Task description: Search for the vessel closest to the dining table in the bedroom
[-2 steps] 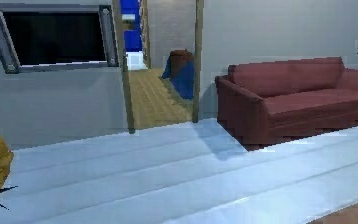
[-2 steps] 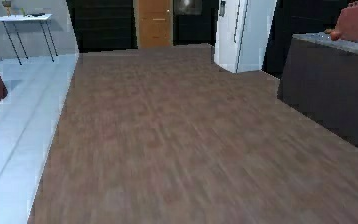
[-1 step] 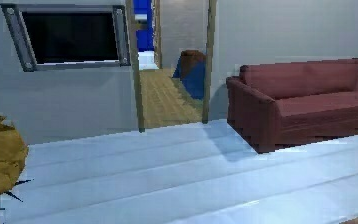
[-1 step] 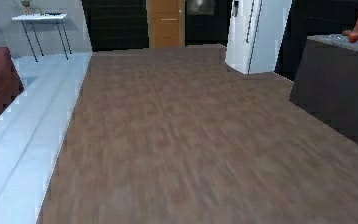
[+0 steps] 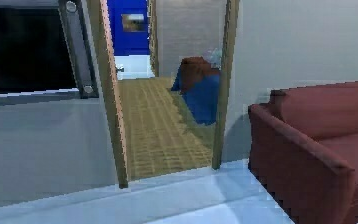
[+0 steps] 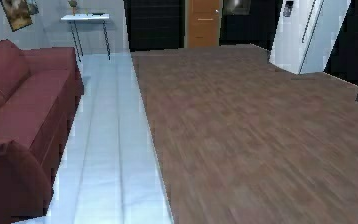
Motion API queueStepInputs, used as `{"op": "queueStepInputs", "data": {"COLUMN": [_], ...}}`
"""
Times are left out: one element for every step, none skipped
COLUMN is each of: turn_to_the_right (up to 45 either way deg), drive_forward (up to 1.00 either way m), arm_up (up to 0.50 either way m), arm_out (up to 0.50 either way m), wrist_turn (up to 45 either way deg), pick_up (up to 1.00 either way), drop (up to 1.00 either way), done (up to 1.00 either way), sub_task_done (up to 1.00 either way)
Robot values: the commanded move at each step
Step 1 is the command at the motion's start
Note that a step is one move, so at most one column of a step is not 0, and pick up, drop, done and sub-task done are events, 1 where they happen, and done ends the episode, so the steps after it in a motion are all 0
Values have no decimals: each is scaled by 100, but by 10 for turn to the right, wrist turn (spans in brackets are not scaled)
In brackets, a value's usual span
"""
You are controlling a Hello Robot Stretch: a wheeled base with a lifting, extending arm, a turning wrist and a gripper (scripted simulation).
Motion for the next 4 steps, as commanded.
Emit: {"op": "queueStepInputs", "data": {"turn_to_the_right": [0, -60, 0, -60], "drive_forward": [100, 0, 10, 0], "arm_up": [0, 0, 0, 0], "arm_out": [0, 0, 0, 0], "wrist_turn": [0, 0, 0, 0], "pick_up": [0, 0, 0, 0], "drop": [0, 0, 0, 0], "done": [0, 0, 0, 0], "sub_task_done": [0, 0, 0, 0]}}
